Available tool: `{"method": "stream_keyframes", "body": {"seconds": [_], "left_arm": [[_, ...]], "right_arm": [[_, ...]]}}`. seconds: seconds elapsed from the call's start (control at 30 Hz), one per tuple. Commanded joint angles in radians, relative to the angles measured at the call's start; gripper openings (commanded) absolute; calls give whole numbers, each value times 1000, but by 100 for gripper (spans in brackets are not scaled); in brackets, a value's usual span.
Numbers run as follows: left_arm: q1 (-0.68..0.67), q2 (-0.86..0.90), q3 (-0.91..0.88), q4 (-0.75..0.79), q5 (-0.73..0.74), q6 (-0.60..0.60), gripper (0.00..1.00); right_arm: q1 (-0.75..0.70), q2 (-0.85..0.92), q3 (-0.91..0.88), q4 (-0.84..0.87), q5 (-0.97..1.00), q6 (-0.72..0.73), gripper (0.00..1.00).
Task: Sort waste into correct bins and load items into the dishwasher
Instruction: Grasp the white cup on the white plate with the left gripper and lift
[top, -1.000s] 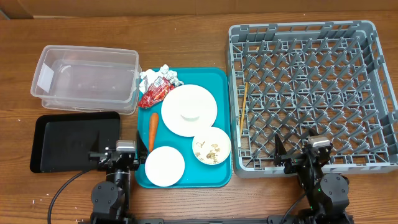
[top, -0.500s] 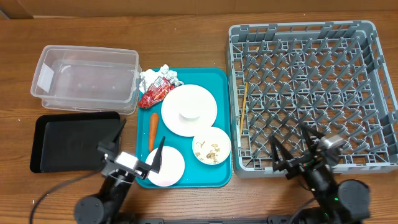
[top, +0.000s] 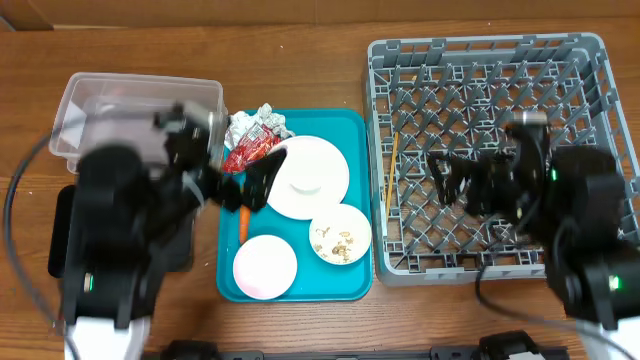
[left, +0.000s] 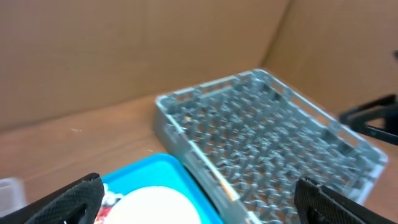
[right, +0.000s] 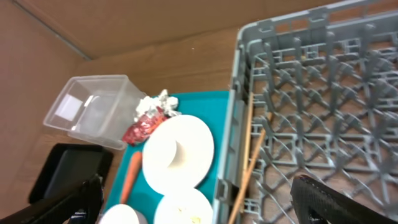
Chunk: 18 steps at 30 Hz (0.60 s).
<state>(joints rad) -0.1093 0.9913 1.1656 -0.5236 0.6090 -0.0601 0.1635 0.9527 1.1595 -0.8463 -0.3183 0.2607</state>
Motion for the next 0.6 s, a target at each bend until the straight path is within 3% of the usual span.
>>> {"method": "stream_keyframes", "body": {"seconds": [0.0, 0.1, 0.17, 0.43, 0.5, 0.57], "left_arm": [[2, 117, 47, -3, 186, -51, 100], [-7, 224, 47, 23, 237, -60, 100], [-27, 285, 47, -10, 192, -60, 100], [-155, 482, 47, -147, -357, -60, 100], [-156, 521, 47, -143, -365, -61, 100], [-156, 566, 47, -142, -365, -68, 94]], "right_arm": [[-2, 56, 65, -4, -95, 2, 100], [-2, 91, 68, -14, -132, 2, 100], [-2, 98, 68, -32, -128, 2, 100], [-2, 97, 68, -72, -93, 2, 100], [-2, 97, 68, -77, -93, 2, 100], [-2, 97, 68, -81, -93, 2, 100]]}}
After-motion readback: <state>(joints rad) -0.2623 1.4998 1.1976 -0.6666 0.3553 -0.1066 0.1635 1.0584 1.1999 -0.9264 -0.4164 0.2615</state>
